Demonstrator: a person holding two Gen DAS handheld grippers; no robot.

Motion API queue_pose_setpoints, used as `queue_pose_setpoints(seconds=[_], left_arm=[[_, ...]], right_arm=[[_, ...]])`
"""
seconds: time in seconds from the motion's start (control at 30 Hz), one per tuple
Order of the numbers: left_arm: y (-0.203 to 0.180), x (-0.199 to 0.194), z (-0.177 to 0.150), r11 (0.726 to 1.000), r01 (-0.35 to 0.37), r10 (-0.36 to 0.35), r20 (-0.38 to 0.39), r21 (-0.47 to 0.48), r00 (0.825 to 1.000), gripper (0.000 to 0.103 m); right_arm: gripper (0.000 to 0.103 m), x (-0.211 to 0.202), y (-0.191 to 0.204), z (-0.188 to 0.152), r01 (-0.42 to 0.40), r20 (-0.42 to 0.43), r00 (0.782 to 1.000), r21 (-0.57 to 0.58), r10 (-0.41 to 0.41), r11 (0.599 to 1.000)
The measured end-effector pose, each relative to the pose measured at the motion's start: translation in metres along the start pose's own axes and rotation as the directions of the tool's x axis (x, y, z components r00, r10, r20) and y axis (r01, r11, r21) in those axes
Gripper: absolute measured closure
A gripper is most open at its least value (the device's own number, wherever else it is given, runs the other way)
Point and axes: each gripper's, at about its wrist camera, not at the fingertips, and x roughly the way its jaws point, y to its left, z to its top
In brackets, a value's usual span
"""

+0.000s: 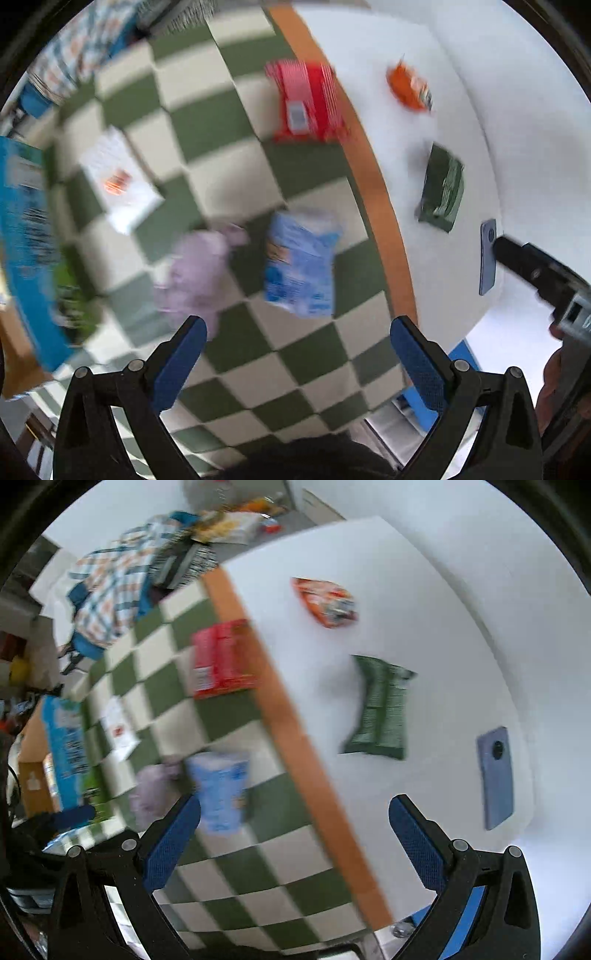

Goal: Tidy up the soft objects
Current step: 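Grasp the blue wipes pack with the left tool while the right tool grasps the green snack bag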

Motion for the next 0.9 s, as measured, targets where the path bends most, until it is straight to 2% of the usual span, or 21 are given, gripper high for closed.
queue_pose_setpoints(seconds=[0.13,0.23,0.4,0.47,0.6,0.67,0.77,0.83,0.9], left_arm=[[-0.010,0.048,0.014,0.999,0.007,-0.011,-0.095,-0.049,0.995,0.001],[-0.013,0.073,0.019,0.998,-0.021,0.012,-0.134,-0.066,0.991,0.001],[-0.015,0.103,0.022,0.995,-0.071,0.057,-0.170,-0.076,0.984,0.007],[-0.016,0.111,0.023,0.993,-0.097,0.083,-0.175,-0.068,0.981,0.023],[-0.019,0.118,0.025,0.985,-0.167,0.159,-0.154,-0.036,0.975,0.032],[-0.022,0.118,0.025,0.983,-0.180,0.174,-0.142,-0.033,0.975,0.038],[-0.027,0.115,0.025,0.975,-0.221,0.219,-0.116,-0.002,0.969,0.050],[-0.029,0.114,0.024,0.971,-0.240,0.239,-0.100,0.002,0.966,0.058],[-0.028,0.111,0.023,0.970,-0.243,0.242,-0.092,0.003,0.966,0.060]], right_arm=[[0.000,0.034,-0.040,0.022,0.038,-0.063,0.997,0.023,-0.037,0.999],[0.000,0.062,-0.059,0.037,0.060,-0.111,0.992,0.034,-0.055,0.998],[0.000,0.111,-0.078,0.060,0.073,-0.192,0.979,0.048,-0.062,0.996],[0.000,0.126,-0.082,0.067,0.062,-0.215,0.975,0.060,-0.048,0.996],[0.000,0.154,-0.091,0.079,0.053,-0.255,0.966,0.097,-0.026,0.994],[0.000,0.164,-0.095,0.083,0.050,-0.263,0.965,0.119,-0.017,0.992],[0.008,0.174,-0.095,0.087,0.047,-0.273,0.962,0.135,-0.008,0.990],[0.028,0.179,-0.094,0.087,0.057,-0.276,0.961,0.137,-0.018,0.989],[0.036,0.179,-0.092,0.087,0.086,-0.264,0.963,0.129,-0.049,0.988]])
